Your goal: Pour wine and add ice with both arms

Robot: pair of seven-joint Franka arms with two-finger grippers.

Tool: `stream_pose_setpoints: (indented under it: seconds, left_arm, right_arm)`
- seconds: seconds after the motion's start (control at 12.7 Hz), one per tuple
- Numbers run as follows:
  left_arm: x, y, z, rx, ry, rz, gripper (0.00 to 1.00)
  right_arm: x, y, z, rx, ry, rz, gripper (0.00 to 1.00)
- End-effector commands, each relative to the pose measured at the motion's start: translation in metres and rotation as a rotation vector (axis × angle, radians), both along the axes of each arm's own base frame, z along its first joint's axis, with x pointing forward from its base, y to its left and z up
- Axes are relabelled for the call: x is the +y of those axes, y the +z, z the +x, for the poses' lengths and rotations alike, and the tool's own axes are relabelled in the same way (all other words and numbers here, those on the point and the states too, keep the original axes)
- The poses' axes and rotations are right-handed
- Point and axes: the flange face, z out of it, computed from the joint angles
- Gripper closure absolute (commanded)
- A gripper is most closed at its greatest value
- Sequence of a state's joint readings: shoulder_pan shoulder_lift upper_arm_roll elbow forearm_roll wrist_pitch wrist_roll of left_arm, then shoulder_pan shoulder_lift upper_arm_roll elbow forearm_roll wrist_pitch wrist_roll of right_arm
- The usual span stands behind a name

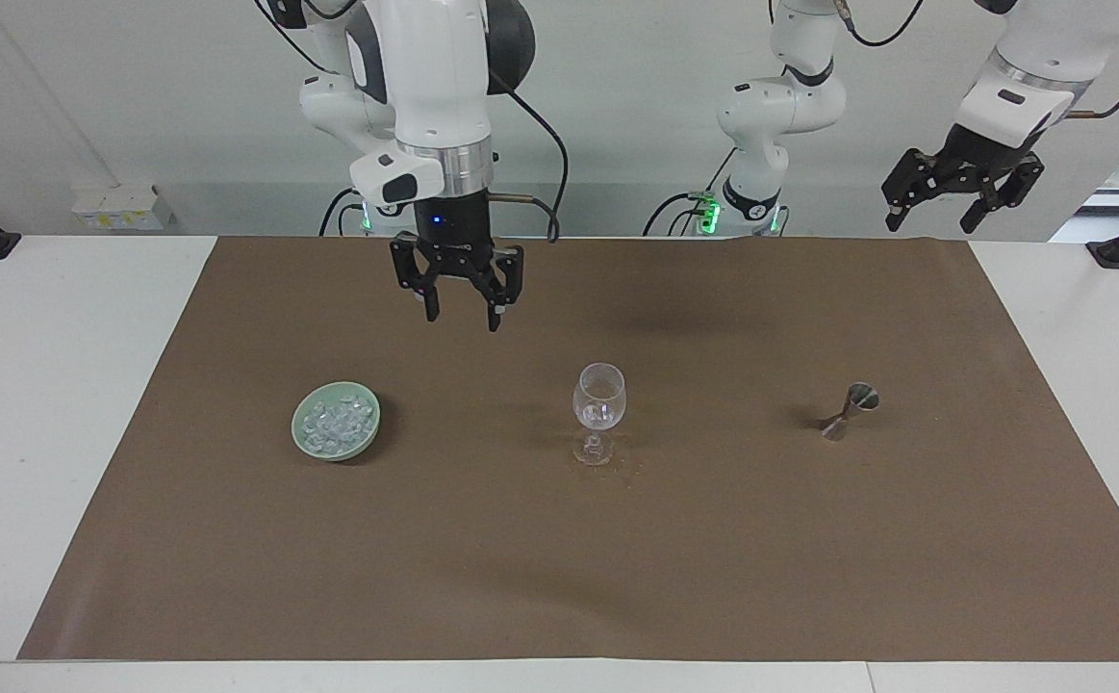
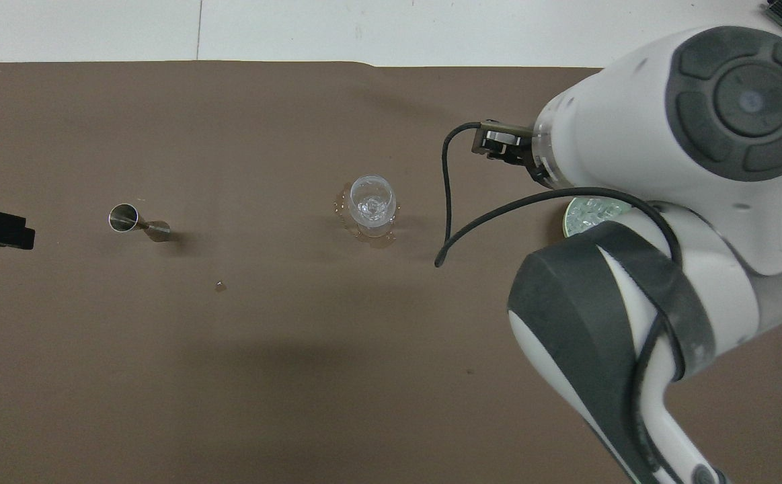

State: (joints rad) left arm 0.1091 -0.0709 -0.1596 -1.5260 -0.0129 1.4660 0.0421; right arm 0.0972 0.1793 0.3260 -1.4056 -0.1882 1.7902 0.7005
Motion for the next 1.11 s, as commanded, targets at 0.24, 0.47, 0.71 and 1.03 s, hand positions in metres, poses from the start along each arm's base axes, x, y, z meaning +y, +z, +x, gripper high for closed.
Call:
stream_pose_setpoints:
  seconds: [0.24, 0.47, 0.71, 1.03]
  left_arm:
    - [0.001, 0.003, -0.008, 0.005, 0.009, 0.009, 0.00]
    - [0.002, 0.003, -0.007, 0.005, 0.011, 0.009, 0.00]
    - [0.001, 0.003, -0.008, 0.005, 0.009, 0.009, 0.00]
    - [0.002, 0.003, -0.008, 0.006, 0.011, 0.009, 0.00]
  right_arm:
    - [-0.051, -0.002, -0.023, 0.050, -0.016, -0.007, 0.13]
    - [-0.071, 0.015, -0.041, 0.104, -0.017, -0.046, 0.10]
    - [-0.084, 0.031, -0.057, 0.144, -0.039, -0.021, 0.00]
    - [-0.132, 0.050, -0.055, 0.146, 0.006, 0.013, 0.00]
